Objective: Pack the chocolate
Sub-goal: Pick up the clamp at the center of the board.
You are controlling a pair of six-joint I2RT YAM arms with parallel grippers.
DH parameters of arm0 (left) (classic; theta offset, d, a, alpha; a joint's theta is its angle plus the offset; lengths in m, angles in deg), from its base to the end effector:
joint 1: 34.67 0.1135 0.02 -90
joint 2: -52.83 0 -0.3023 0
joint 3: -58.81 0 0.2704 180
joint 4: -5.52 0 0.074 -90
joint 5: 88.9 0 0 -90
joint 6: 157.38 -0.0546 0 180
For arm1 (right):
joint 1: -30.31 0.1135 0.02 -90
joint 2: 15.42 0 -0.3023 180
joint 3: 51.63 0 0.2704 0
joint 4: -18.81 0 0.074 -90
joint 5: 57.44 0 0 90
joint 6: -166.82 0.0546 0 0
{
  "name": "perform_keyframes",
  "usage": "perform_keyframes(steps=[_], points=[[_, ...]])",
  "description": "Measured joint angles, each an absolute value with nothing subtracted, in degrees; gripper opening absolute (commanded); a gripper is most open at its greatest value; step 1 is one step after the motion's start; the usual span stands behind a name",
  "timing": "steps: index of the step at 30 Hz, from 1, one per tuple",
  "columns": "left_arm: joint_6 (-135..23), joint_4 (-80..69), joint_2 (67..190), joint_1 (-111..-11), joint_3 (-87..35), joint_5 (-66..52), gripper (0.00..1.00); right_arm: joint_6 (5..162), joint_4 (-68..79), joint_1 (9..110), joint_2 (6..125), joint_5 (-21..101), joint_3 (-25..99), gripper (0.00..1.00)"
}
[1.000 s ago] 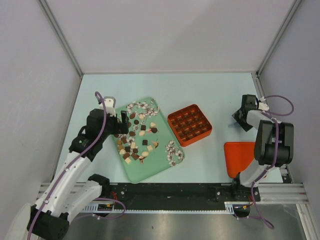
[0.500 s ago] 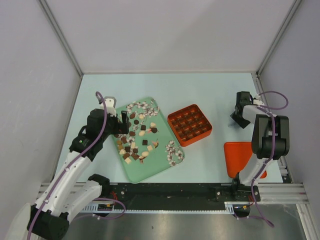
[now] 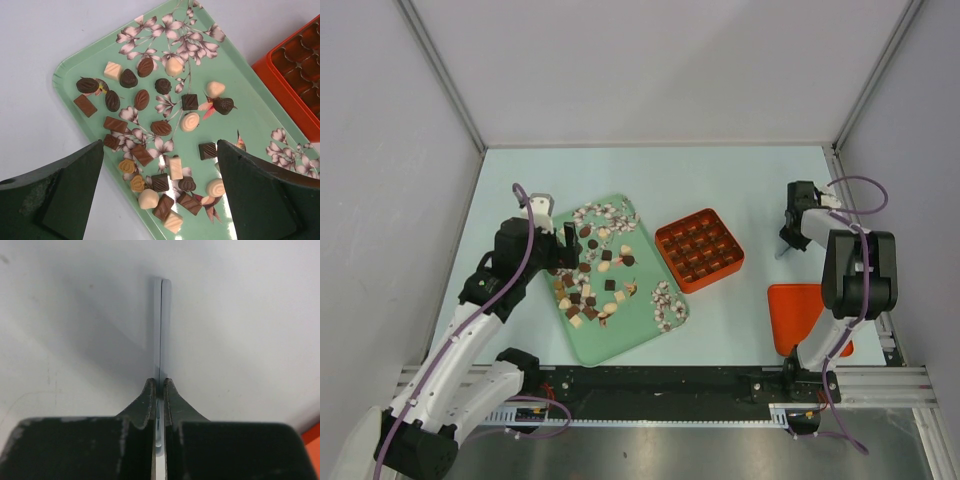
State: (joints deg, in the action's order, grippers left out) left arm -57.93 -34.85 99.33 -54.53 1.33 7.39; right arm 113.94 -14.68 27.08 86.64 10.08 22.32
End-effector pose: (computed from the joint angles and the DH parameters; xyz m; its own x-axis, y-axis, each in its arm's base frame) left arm 0.1799 -0.0586 0.3213 -0.4960 0.0056 -0.8683 0.1687 0.9815 -0.0900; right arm 0.3791 -0.0423 0.1723 -0.5593 0.5901 -0.5822 0.7163 0.6975 0.0188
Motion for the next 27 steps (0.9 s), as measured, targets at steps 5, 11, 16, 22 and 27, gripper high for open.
perform_keyframes(steps=[5, 11, 16, 22, 27], points=[[-57.89, -34.83, 99.33, -54.53, 1.33, 6.56, 1.0, 108.98, -15.82, 31.02, 83.62, 11.24, 22.3, 0.0], [-57.25, -34.41, 99.33, -54.53, 1.74, 4.63, 1.0, 101.44, -16.74, 39.39, 74.97, 13.82, 22.3, 0.0], [-55.31, -33.3, 99.33, -54.55, 2.16, 1.38, 1.0, 95.67, -17.35, 46.03, 68.04, 19.02, 22.3, 0.0], [-48.22, -28.03, 99.94, -54.61, 2.86, -7.1, 1.0, 89.61, -18.05, 56.92, 61.63, 24.59, 22.3, 0.0], [-40.16, -20.56, 102.83, -57.21, 4.54, -12.72, 1.0, 86.25, -18.0, 68.07, 60.96, 27.65, 22.3, 0.0]])
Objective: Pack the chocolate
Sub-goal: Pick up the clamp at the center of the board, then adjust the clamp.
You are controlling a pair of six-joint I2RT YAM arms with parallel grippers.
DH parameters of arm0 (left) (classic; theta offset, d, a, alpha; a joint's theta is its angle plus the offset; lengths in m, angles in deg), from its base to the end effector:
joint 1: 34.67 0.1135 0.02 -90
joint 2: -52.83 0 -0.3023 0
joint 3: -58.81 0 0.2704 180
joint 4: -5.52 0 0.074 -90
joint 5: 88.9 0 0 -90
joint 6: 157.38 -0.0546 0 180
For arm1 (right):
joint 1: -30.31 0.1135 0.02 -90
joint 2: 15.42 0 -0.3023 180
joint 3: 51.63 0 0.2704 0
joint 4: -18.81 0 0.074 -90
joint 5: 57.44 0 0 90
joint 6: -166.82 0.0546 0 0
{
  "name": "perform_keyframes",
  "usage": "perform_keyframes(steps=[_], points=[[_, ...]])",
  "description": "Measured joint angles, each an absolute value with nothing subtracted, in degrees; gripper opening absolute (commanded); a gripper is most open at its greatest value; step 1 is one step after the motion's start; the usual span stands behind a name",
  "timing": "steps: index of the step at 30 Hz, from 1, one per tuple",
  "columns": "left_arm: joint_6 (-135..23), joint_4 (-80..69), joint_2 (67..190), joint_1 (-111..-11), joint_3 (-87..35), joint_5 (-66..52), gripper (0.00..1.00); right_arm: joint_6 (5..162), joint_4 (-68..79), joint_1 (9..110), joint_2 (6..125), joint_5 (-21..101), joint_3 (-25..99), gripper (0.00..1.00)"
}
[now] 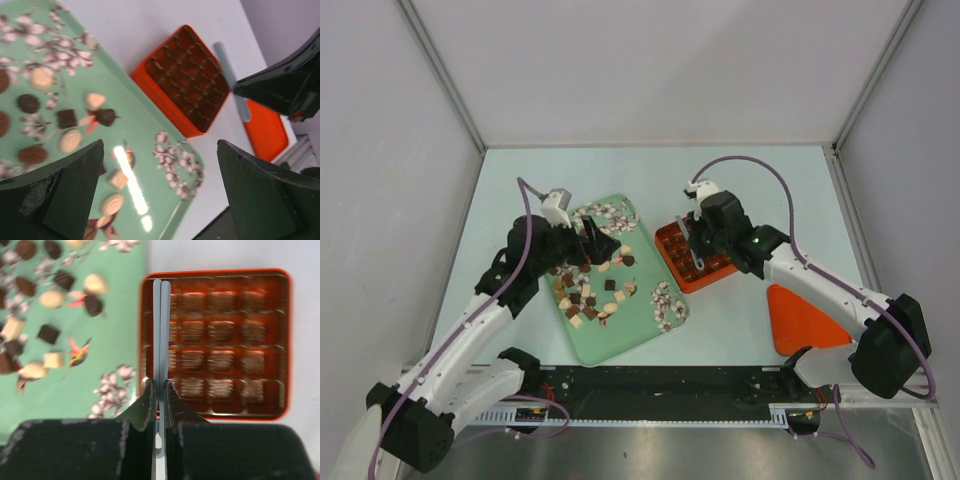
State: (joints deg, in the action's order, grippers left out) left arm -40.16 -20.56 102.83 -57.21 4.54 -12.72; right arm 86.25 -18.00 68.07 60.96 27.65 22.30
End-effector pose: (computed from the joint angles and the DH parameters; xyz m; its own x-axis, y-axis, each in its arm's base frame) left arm 0.1920 -0.0938 0.3180 -0.5691 -0.2447 -0.7850 0.3562 0.7871 -0.5036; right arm 0.2546 0.1913 0.3145 -0.5849 -0.2466 -0.7727 -0.4682 0.8806 0.0734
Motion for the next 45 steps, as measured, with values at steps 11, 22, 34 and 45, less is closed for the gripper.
perform_keyframes(steps=[11, 22, 34, 45], points=[[-25.47, -4.65, 109.23, -65.45, 8.56, -12.85, 1.0, 85.61, -12.1, 83.87, 62.77, 27.74, 22.27, 0.0], [-16.47, 2.15, 110.61, -68.16, 14.44, -7.45, 0.81, 85.86, -7.62, 85.64, 63.45, 30.1, 20.7, 0.0], [-11.42, 7.46, 112.86, -68.78, 15.95, -6.84, 0.51, 86.16, -4.15, 85.73, 63.43, 31.59, 19.26, 0.0], [-8.49, 9.85, 113.49, -68.84, 17.74, -6.51, 0.17, 86.23, -2.22, 85.75, 63.43, 33.16, 18.08, 0.0]])
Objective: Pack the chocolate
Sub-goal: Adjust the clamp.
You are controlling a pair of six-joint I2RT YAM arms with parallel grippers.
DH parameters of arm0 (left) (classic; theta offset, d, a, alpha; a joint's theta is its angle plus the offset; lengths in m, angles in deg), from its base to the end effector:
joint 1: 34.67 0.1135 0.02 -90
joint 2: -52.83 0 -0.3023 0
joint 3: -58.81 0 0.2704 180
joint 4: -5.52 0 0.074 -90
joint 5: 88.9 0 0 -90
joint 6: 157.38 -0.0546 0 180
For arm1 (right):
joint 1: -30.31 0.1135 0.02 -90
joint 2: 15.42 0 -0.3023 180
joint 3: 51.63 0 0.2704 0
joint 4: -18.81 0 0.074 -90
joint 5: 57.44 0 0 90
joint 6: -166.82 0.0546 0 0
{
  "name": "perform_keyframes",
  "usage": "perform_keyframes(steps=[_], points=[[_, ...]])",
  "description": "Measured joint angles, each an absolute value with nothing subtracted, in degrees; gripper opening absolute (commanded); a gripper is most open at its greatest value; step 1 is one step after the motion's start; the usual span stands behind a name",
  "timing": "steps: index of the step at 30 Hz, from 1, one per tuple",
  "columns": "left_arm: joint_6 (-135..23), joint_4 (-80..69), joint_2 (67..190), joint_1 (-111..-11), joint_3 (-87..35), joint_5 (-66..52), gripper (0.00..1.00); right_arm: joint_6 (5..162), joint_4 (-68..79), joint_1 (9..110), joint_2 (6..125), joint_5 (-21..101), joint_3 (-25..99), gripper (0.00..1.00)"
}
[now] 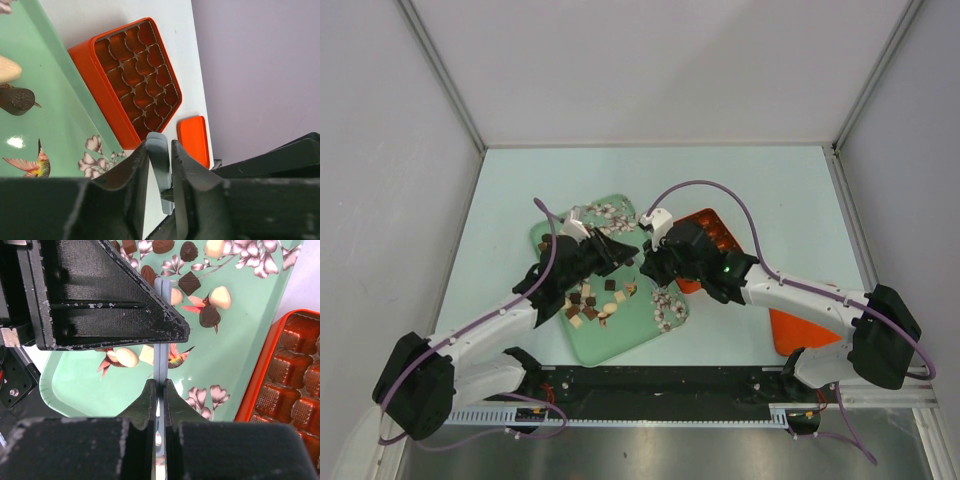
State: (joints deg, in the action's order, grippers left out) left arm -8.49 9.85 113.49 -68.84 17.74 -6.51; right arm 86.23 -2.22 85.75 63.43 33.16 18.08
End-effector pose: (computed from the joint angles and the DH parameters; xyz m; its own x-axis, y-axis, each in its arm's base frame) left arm 0.2030 -0.1465 0.2526 -0.6797 -0.5643 -0.4686 0.1558 0.5132 -0.8440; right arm 0.1922 0.2801 0.3025 -0.4167 -0.3168 -0.8520 -0.7709 0.6199 0.1465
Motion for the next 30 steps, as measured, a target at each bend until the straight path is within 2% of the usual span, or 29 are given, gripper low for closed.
perform_keyframes(steps=[4, 5, 7, 8, 10, 11, 13, 14, 17, 24, 30], points=[[-6.87, 11.48, 113.69, -68.97, 18.46, -6.58, 0.01, 86.45, -1.42, 85.75, 63.43, 33.29, 17.31, 0.0], [-6.22, 11.94, 113.69, -69.02, 18.86, -6.54, 0.0, 86.6, -1.09, 85.75, 63.38, 33.29, 17.07, 0.0], [-4.8, 12.82, 113.67, -69.02, 19.75, -6.51, 0.0, 86.88, -0.26, 85.77, 63.3, 33.34, 16.26, 0.07], [-4.23, 13.08, 113.67, -69.02, 20.1, -6.51, 0.0, 87.08, 0.05, 85.77, 63.21, 33.38, 15.91, 0.16], [-2.41, 14.09, 113.67, -69.02, 21.17, -6.54, 0.0, 87.43, 1.19, 85.92, 62.71, 33.34, 14.71, 0.27], [-1.36, 14.74, 113.67, -69.06, 21.68, -6.54, 0.0, 87.54, 2.04, 86.01, 62.2, 33.31, 13.86, 0.36], [0.84, 16.03, 113.67, -69.08, 22.75, -6.6, 0.0, 87.98, 4.44, 86.14, 60.52, 33.31, 11.52, 0.46], [1.96, 16.58, 113.67, -69.13, 23.29, -6.56, 0.0, 88.06, 6.1, 86.18, 59.14, 33.29, 9.88, 0.57], [5.7, 18.61, 113.73, -69.1, 25.11, -6.51, 0.0, 88.35, 10.45, 86.56, 54.9, 32.4, 5.6, 0.72], [13.89, 24.56, 115.22, -69.1, 27.27, -6.75, 0.0, 87.47, 20.46, 89.75, 50.86, 28.24, -1.16, 0.79], [18.68, 27.79, 115.35, -69.13, 28.06, -6.78, 0.0, 86.16, 24.49, 92.63, 51.71, 23.35, -3.32, 0.76]])
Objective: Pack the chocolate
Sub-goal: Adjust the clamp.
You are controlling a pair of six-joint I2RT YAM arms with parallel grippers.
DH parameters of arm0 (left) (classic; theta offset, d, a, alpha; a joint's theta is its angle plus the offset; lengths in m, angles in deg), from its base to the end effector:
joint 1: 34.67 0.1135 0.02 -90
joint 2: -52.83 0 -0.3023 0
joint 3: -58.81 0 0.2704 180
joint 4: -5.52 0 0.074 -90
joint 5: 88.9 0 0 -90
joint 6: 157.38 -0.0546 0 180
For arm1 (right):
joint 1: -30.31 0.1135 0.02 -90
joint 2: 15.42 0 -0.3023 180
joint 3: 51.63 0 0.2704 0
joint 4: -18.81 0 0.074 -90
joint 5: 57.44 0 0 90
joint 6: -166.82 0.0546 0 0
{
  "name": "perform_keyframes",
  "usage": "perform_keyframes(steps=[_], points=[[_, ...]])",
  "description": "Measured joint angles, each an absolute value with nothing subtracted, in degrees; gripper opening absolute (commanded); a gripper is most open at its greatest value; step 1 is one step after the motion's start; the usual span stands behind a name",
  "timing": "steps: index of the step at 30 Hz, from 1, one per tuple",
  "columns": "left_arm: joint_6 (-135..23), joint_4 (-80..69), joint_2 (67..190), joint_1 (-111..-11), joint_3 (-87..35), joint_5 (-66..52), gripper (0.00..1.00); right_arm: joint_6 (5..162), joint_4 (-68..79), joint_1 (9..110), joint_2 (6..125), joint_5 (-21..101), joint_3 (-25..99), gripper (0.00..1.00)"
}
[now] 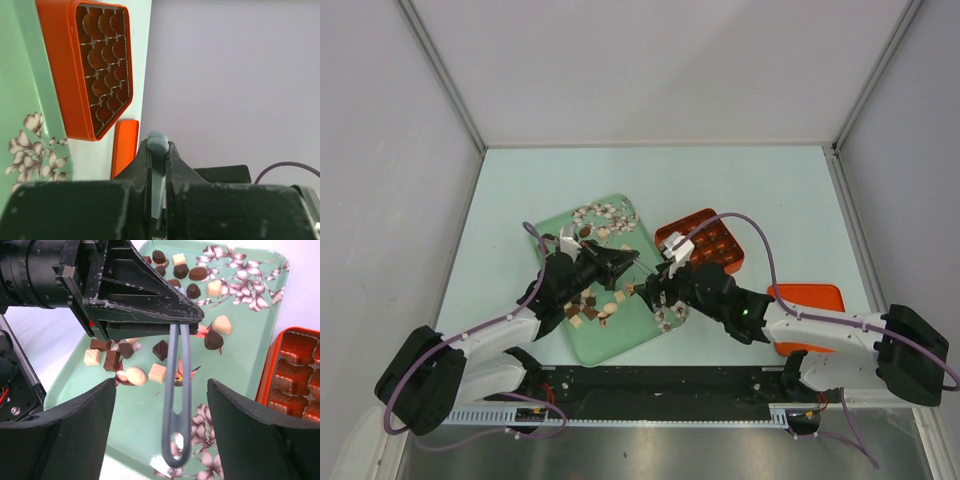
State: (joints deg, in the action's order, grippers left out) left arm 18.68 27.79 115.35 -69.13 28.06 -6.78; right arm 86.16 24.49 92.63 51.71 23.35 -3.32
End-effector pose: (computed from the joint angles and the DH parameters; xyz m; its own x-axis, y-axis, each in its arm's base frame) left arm 0.1909 -0.1401 0.2182 -0.6797 -0.7321 -0.0452 -0.0896 0.1440 -0.9855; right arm 0.1392 0.2466 0.2757 -0.2343 -0.1018 -0.9668 -0.7740 0.6213 0.1221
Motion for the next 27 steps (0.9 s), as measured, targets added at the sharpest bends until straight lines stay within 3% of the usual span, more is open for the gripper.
perform_keyframes(steps=[10, 27], points=[[21.17, 28.69, 114.54, -69.13, 28.1, -6.78, 0.0, 83.17, 30.52, 96.68, 54.73, 14.89, -3.36, 0.68], [22.64, 28.75, 112.46, -69.13, 28.73, -6.6, 0.01, 80.59, 32.22, 98.12, 55.54, 9.4, -3.56, 0.24]])
